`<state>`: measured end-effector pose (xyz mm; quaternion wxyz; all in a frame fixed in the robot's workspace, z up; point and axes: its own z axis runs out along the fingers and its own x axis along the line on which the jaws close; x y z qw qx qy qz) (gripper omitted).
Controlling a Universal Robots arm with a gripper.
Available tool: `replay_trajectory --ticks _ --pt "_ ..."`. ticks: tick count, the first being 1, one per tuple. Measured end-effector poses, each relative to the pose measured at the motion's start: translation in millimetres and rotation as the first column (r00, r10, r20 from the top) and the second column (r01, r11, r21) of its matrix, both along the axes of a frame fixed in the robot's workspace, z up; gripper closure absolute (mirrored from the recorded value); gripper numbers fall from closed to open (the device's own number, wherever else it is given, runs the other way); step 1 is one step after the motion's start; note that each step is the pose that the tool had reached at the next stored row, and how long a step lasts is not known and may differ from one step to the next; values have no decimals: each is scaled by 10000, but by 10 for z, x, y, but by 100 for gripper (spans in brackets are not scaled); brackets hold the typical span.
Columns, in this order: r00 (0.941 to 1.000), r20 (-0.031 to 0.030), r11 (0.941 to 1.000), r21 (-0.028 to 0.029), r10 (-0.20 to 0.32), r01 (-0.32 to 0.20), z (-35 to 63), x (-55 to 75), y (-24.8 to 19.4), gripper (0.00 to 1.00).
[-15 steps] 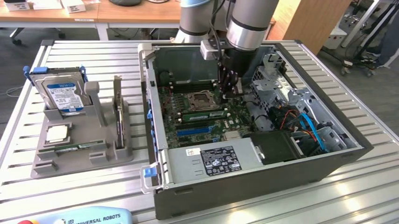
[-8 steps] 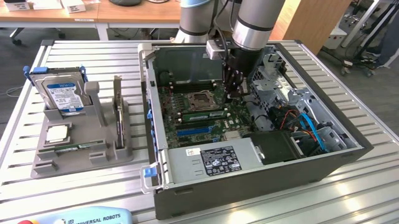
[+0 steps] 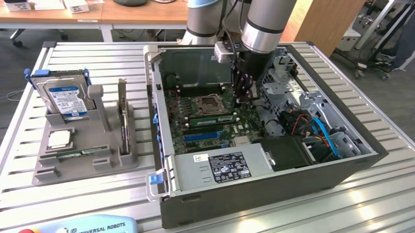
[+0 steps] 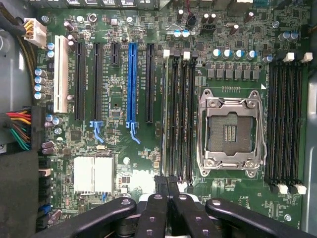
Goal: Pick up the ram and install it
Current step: 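Press down the ram until it locks into place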
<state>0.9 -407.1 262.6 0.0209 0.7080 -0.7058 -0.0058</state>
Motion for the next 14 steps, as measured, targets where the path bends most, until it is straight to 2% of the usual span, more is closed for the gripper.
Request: replay_trajectory --ticks 8,14 --pt "10000 2 10000 1 -3 3 -72 0 0 90" --pt "10000 1 10000 -2 -8 8 -89 0 0 90"
